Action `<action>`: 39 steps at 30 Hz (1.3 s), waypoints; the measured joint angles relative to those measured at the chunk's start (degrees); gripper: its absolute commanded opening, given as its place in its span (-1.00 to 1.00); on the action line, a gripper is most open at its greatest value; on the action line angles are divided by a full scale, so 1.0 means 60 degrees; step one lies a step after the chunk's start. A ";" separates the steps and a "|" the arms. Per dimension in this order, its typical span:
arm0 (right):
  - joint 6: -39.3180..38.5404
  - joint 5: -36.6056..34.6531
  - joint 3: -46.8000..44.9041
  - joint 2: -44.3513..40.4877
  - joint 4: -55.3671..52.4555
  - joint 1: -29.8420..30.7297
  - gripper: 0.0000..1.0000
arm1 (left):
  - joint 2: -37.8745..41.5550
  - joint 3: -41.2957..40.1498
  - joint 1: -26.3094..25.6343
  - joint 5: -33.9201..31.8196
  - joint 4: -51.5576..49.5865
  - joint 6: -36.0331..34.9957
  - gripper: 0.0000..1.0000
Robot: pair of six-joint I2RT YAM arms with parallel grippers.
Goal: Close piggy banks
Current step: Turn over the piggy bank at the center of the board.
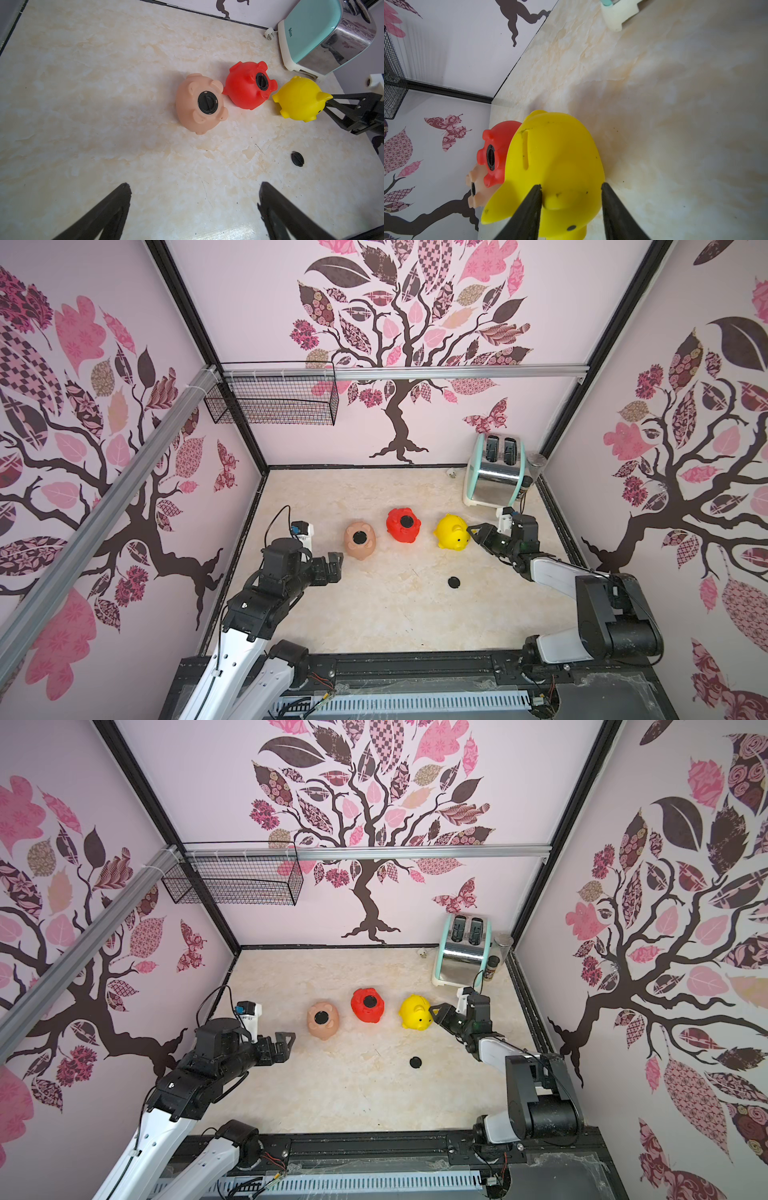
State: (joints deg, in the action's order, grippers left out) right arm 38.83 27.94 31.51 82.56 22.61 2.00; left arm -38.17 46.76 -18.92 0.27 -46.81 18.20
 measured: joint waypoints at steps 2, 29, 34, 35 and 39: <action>-0.0004 -0.0055 0.0000 0.0000 -0.0117 -0.0036 -0.03 | 0.0007 0.0000 -0.0007 0.0000 0.0000 0.0000 0.97; -0.0732 -0.1075 0.0568 -0.1854 -0.2313 0.0011 0.34 | 0.0135 0.0000 -0.0044 0.0066 0.0004 -0.0004 0.96; -0.1235 -0.1727 0.1942 -0.1333 -0.3067 0.0772 0.49 | 0.0135 0.0000 -0.0044 0.0113 0.0004 -0.0007 0.96; -0.1348 -0.1854 0.2269 -0.1133 -0.3209 0.0947 0.51 | 0.0135 0.0000 -0.0044 0.0120 0.0004 -0.0007 0.97; -0.1672 -0.2178 0.3599 -0.0047 -0.3814 0.1308 0.55 | 0.0153 0.0000 -0.0044 0.0153 0.0004 -0.0007 0.97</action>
State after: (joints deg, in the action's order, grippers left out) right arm 28.80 14.87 53.10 82.28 -0.27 9.85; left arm -37.26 46.76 -19.18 1.19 -46.78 18.15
